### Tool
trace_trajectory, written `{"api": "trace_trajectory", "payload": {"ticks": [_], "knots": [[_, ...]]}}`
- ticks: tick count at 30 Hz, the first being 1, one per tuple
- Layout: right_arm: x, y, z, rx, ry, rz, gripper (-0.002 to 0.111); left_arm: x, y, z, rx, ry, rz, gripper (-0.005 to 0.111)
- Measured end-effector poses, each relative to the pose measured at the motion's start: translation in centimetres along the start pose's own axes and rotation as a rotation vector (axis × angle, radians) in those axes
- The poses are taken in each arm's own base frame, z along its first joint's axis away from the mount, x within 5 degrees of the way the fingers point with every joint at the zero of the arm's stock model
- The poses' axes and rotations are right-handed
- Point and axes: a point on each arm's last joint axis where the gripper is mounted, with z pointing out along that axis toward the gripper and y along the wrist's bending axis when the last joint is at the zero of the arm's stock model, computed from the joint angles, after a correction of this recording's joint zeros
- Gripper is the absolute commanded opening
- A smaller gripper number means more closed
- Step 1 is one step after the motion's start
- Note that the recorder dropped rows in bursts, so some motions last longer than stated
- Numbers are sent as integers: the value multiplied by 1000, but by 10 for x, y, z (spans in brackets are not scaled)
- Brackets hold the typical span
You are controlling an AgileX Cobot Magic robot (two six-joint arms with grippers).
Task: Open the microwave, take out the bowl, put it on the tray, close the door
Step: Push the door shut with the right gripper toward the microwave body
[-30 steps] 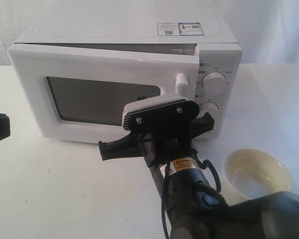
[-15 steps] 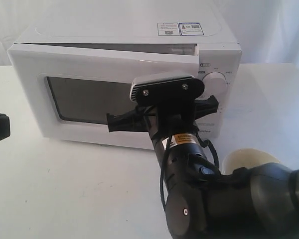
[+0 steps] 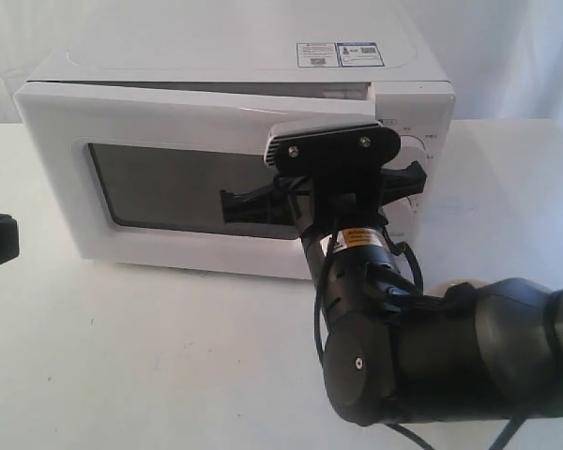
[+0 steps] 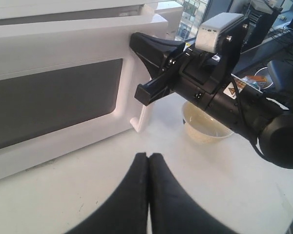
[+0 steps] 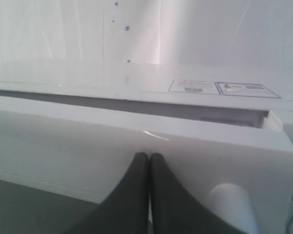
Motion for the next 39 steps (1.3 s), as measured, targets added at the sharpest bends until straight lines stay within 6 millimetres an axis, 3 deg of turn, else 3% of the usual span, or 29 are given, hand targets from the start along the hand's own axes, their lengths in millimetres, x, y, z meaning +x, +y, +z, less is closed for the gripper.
{"api": "trace_trajectory", "payload": {"ticks": [16,31,35,39], "knots": [[17,-1,21,16,2,-48,0,0,0,0,4,4,4,0],[19,-11,31,15,-10,-79,0,0,0,0,5,5,6,0],[12,-13,27,13,-12,-65,0,0,0,0,5,5,8,0],[-10,-15,5,-12,-50,-33,0,0,0,0,5,5,8,0]]}}
